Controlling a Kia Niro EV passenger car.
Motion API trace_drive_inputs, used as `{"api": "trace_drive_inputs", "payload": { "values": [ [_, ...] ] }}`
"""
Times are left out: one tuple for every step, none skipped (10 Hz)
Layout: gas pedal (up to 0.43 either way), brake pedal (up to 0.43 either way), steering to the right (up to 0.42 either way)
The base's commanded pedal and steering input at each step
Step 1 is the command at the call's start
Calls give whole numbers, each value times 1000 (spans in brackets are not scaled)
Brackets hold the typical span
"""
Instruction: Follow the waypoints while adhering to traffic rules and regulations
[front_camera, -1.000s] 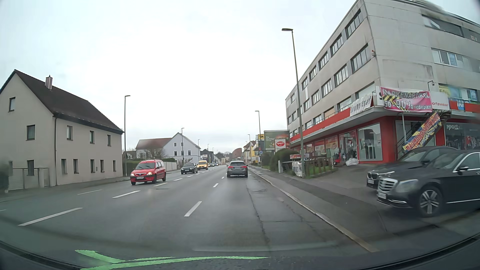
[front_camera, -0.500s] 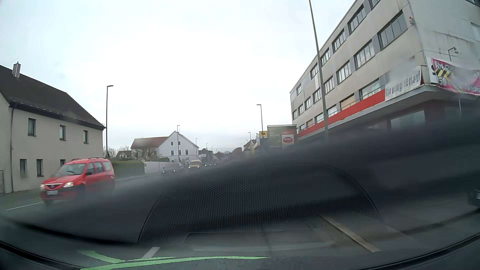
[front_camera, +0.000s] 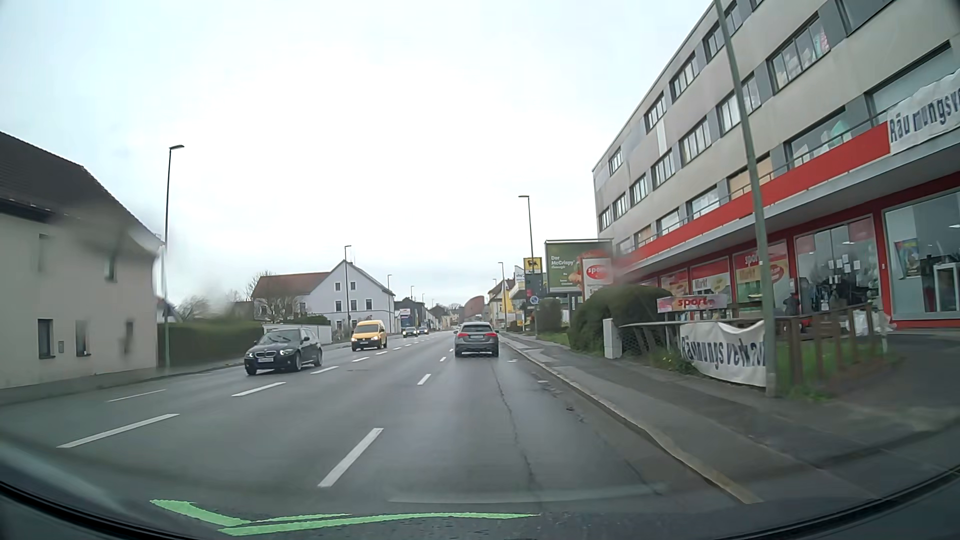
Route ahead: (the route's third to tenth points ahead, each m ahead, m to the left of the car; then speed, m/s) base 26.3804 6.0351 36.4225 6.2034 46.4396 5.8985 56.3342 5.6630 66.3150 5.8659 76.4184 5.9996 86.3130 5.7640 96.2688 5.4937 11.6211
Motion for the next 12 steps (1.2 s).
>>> {"api": "trace_drive_inputs", "payload": {
  "values": [
    [98, 0, -3],
    [98, 0, -3],
    [98, 0, -1],
    [98, 0, -1],
    [98, 0, -1],
    [98, 0, -1],
    [98, 0, -1],
    [98, 0, -1],
    [98, 0, -1],
    [98, 0, -1],
    [98, 0, -1],
    [98, 0, -1]
  ]
}}
